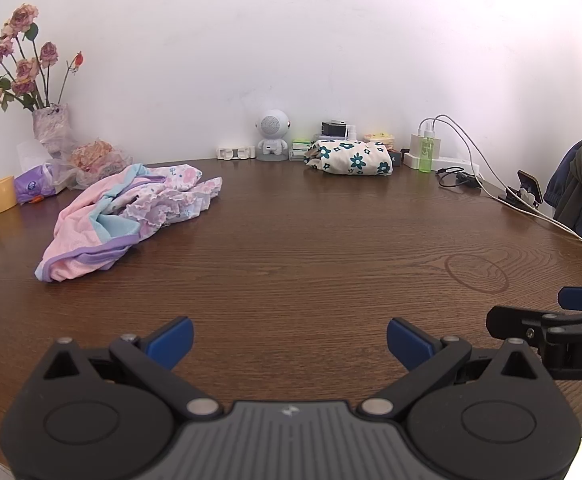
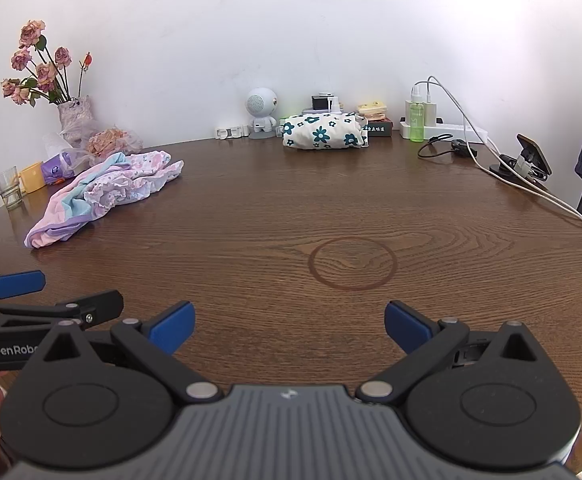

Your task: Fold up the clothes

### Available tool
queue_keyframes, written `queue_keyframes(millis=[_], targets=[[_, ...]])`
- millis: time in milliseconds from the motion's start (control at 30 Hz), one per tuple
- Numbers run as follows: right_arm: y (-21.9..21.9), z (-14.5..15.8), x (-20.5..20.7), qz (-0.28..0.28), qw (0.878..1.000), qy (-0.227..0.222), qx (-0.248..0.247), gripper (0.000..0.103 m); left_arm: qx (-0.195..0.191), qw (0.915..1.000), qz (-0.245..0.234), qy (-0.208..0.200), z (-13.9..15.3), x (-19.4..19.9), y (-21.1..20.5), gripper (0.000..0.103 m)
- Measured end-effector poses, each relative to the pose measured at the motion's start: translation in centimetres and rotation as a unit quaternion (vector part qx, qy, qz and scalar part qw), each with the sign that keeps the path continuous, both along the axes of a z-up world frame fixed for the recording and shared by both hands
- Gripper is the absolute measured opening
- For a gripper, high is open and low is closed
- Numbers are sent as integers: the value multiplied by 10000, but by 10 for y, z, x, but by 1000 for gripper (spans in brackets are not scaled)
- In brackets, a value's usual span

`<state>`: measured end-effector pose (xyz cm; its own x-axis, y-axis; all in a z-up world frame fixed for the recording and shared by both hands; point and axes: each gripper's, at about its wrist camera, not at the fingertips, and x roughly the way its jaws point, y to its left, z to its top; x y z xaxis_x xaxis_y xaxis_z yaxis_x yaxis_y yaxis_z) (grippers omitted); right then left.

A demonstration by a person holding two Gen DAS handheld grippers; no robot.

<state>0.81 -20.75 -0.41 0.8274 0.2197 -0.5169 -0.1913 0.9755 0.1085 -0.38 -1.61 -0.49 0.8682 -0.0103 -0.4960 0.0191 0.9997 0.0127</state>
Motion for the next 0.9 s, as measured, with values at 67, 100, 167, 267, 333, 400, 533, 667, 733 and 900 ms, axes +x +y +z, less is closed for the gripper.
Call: queue_keyframes(millis=[67,100,167,267,333,400,533,667,733,900], targets=[[0,0,0,3,10000,6,-1,103,-2,10000,0,5,0,0,0,103],[0,0,1,3,10000,8,-3,103,-2,10000,3,10,0,0,0,103],[1,-1,1,12,10000,17,-5,103,-9,10000,0,17,-1,0,0,103],[1,-2,2,26,10000,25,-11,103,-16,10000,-7,19,-2,1,1,103],[1,-2,2,29,10000,23,-13,103,-21,10000,3,24,-2,1,1,103],[1,-2,3,35,10000,30,-13,103,-38,10000,9,33,-2,2,2,103],[4,-1,8,113,9999,32,-1,103,-73,9999,38,61,-1,6,6,103],[12,6,16,255,9996,-56,-42,103,-64,9999,109,-3,6,12,12,103],[17,12,22,358,9993,-84,-30,103,-59,9999,148,-63,11,14,16,103],[33,29,42,585,9981,-196,-50,103,-100,9989,365,-260,29,26,36,103]])
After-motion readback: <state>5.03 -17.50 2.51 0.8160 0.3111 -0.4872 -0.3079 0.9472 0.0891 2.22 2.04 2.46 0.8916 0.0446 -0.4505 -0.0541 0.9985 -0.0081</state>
